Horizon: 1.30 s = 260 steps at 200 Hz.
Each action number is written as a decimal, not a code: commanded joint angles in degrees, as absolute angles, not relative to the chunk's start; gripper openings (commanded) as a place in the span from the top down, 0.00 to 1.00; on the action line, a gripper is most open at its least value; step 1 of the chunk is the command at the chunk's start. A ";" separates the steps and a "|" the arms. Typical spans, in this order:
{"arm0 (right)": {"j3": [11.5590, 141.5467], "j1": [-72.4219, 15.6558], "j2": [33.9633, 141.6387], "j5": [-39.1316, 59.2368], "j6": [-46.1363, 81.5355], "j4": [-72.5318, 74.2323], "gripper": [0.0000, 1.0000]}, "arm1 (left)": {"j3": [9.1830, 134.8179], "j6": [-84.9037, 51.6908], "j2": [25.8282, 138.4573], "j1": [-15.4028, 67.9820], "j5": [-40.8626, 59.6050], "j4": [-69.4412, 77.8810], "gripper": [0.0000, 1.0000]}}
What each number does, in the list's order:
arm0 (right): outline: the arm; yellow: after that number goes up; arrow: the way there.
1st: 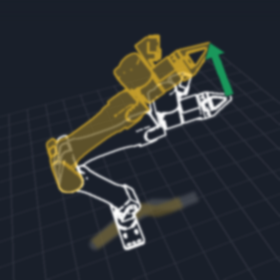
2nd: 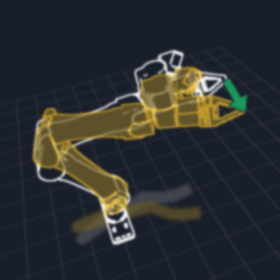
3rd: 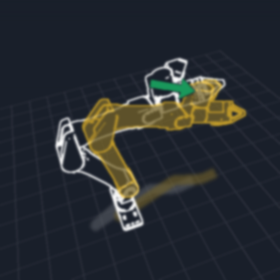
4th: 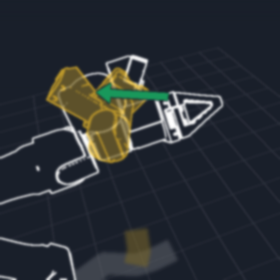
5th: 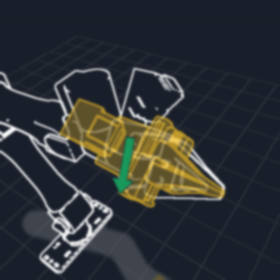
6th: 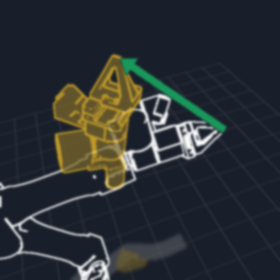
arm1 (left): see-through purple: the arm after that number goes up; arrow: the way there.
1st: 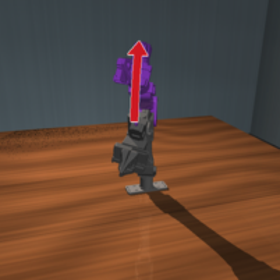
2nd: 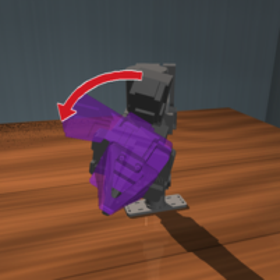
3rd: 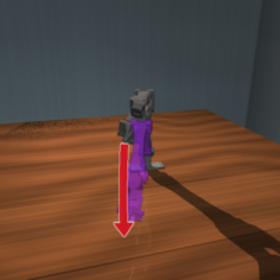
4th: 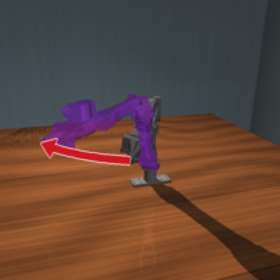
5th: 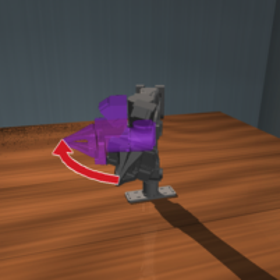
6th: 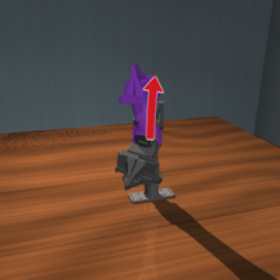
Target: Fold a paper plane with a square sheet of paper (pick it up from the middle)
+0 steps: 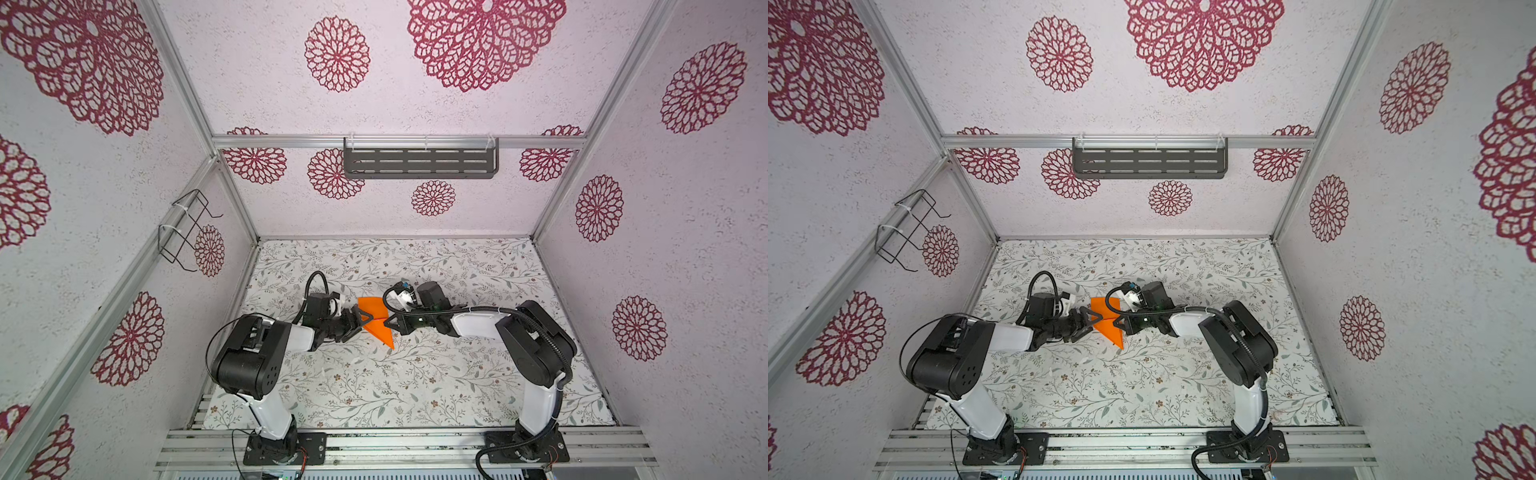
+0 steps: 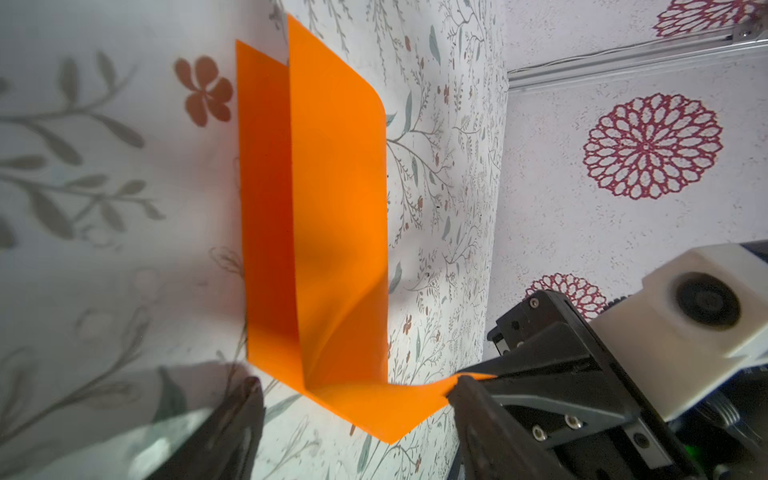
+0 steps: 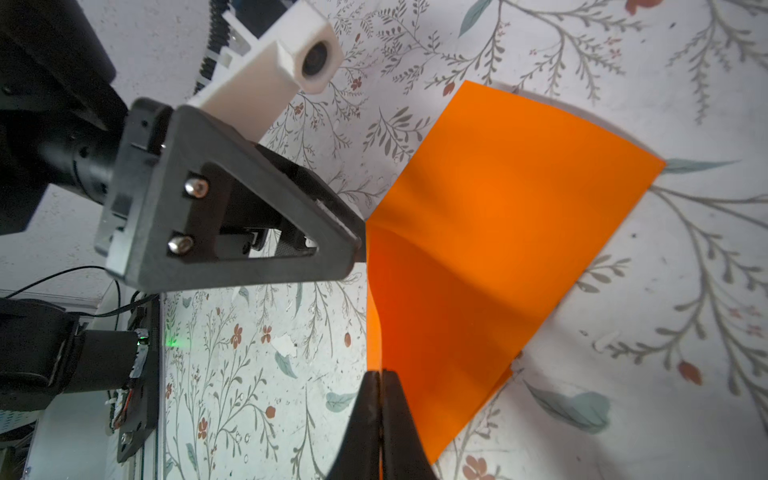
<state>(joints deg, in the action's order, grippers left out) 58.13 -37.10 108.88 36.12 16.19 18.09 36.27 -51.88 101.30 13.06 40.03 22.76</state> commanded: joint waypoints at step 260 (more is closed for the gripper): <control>62.87 -35.64 112.25 27.85 18.46 11.36 0.66 | 42.43 -46.90 105.14 16.17 42.95 19.39 0.84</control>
<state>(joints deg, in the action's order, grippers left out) 61.82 -35.20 113.27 30.04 19.09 11.86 40.51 -50.04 105.14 15.42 44.97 25.19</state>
